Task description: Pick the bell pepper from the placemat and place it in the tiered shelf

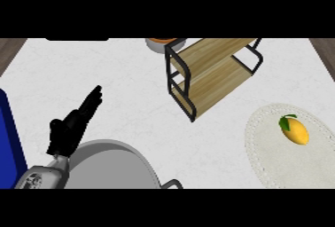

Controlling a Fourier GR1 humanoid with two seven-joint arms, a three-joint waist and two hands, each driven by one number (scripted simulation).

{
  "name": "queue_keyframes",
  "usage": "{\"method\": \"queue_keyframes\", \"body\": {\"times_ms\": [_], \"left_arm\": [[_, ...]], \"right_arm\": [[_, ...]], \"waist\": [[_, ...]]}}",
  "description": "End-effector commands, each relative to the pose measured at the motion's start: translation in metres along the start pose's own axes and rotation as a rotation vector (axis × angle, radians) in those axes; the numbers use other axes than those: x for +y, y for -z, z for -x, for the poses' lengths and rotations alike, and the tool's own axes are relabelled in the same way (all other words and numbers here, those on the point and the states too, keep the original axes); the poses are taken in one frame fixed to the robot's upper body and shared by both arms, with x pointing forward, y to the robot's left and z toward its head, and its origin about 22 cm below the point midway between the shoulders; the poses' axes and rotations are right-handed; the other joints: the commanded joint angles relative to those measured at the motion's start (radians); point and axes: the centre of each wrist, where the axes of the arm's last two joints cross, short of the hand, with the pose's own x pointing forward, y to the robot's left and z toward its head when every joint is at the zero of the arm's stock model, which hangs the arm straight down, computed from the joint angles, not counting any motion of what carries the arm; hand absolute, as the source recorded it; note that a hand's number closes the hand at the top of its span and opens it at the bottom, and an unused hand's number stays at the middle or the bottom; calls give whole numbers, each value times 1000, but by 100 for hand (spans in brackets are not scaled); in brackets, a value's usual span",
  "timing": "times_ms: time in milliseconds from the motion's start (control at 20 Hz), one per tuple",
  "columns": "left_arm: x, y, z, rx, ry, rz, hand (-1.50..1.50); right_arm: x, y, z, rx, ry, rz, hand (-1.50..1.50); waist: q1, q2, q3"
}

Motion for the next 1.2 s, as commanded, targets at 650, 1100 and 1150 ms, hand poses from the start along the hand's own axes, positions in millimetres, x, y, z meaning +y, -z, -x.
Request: {"method": "queue_keyframes", "body": {"times_ms": [650,1100,1150], "left_arm": [[-5,-16,39,136,3,52,0],[-21,-12,37,117,7,43,0],[-15,-7,32,112,6,46,0]], "right_arm": [[18,112,-65,30,-49,47,150],[105,158,-97,2,-72,-82,150],[101,159,-84,15,-87,-101,150]], "waist": [[52,24,-14],[62,29,-14],[60,32,-13]]}}
